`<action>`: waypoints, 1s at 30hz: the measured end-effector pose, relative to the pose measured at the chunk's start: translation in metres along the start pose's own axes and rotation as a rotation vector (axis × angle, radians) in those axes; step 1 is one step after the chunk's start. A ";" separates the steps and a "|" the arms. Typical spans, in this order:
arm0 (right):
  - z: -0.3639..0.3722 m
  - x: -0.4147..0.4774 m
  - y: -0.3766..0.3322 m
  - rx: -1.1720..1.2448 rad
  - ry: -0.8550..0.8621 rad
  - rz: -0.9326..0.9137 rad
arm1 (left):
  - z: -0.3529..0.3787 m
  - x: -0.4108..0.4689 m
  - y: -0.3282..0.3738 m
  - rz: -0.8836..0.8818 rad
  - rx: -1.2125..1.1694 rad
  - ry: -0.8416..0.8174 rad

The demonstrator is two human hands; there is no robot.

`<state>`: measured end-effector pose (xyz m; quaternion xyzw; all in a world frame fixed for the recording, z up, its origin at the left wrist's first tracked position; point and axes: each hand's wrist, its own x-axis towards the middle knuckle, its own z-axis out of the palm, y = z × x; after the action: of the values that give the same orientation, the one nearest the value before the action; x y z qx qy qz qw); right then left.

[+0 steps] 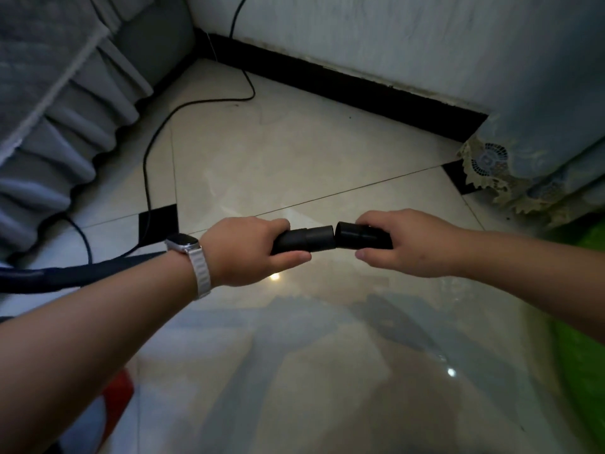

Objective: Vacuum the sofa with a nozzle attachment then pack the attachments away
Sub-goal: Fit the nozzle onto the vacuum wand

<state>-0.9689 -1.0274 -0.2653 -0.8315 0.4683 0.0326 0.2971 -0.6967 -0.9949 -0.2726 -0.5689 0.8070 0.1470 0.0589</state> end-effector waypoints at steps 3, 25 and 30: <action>-0.002 -0.004 0.000 -0.038 0.001 -0.011 | -0.005 -0.003 0.002 0.023 0.073 -0.013; -0.014 -0.017 -0.011 -0.379 0.109 -0.201 | -0.016 -0.013 0.032 -0.024 0.047 -0.047; -0.019 -0.019 -0.016 -0.381 0.096 -0.207 | -0.024 -0.019 0.041 -0.003 0.103 -0.005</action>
<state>-0.9704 -1.0167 -0.2364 -0.9169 0.3793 0.0503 0.1138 -0.7265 -0.9723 -0.2382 -0.5661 0.8124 0.1067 0.0903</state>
